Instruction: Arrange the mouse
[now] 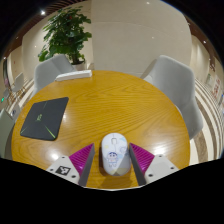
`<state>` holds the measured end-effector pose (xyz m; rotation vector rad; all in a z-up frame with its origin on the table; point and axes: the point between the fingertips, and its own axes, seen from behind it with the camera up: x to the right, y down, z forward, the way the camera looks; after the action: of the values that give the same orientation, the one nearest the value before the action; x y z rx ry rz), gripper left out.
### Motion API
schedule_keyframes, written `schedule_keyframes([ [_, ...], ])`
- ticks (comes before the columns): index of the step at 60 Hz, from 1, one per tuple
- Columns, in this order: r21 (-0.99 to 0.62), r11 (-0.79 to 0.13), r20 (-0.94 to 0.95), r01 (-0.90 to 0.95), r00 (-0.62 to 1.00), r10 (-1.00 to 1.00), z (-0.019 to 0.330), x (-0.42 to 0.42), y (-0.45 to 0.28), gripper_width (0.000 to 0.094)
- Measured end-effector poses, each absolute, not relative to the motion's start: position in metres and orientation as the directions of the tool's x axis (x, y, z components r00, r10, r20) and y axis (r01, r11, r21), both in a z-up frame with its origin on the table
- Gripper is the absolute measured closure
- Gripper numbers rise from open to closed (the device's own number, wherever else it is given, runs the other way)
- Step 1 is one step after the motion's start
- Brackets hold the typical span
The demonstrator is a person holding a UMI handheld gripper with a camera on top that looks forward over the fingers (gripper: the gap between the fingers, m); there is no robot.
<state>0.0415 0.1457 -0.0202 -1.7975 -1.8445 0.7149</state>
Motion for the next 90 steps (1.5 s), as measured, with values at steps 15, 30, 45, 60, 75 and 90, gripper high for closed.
schedule_keyframes([
  [15, -0.646, 0.04, 0.003, 0.762, -0.049, 0.999, -0.018, 0.033, 0.143, 0.0521],
  [30, -0.713, 0.012, -0.048, 0.701, -0.066, 0.997, 0.068, -0.018, 0.072, 0.0556],
  [45, -0.751, 0.009, -0.128, 0.66, -0.16, 0.979, 0.096, -0.071, -0.08, 0.0558],
  [60, -0.665, 0.079, -0.087, 0.742, -0.182, 0.98, 0.004, -0.062, -0.148, 0.0538],
  [75, -0.661, 0.112, -0.071, 0.742, -0.211, 0.975, -0.009, -0.043, -0.147, 0.0056],
  [90, -0.684, 0.139, -0.041, 0.716, -0.228, 0.973, 0.072, 0.024, -0.082, 0.0079],
])
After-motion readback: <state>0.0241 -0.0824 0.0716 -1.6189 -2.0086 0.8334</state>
